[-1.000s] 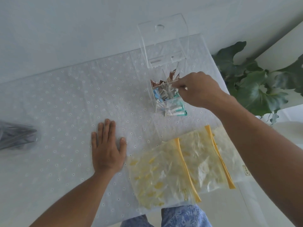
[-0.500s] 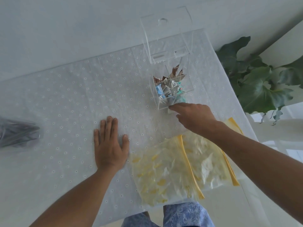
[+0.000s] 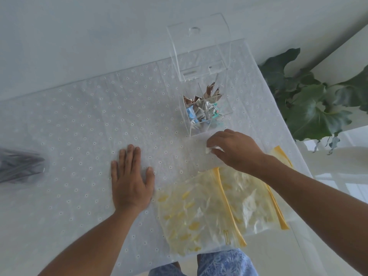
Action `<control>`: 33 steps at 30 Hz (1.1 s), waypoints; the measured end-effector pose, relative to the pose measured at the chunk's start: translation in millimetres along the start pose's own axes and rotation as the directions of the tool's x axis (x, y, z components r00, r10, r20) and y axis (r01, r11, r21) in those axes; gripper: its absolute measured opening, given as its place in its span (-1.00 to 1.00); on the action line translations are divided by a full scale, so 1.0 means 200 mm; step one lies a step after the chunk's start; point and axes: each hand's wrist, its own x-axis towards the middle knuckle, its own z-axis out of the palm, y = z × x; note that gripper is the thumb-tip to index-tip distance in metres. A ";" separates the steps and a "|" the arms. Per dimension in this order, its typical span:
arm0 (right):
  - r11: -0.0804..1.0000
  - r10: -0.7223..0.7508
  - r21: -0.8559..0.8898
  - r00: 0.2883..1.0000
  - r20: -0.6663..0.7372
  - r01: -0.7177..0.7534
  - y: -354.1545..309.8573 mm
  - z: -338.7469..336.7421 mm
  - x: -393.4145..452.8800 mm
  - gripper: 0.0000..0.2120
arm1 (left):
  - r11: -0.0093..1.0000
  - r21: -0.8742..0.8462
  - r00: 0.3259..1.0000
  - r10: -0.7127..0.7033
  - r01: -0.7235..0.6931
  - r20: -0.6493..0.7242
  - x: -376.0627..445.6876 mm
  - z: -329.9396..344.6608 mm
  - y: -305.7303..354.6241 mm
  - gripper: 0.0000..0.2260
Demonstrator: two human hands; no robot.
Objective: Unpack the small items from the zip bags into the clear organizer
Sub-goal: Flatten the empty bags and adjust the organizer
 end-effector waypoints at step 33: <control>0.966 0.191 0.197 0.975 -0.114 -0.166 0.07 -0.54 0.28 -0.72 | 1.000 -0.020 1.000 -0.002 0.002 -0.010 0.00 0.00 0.00 -0.39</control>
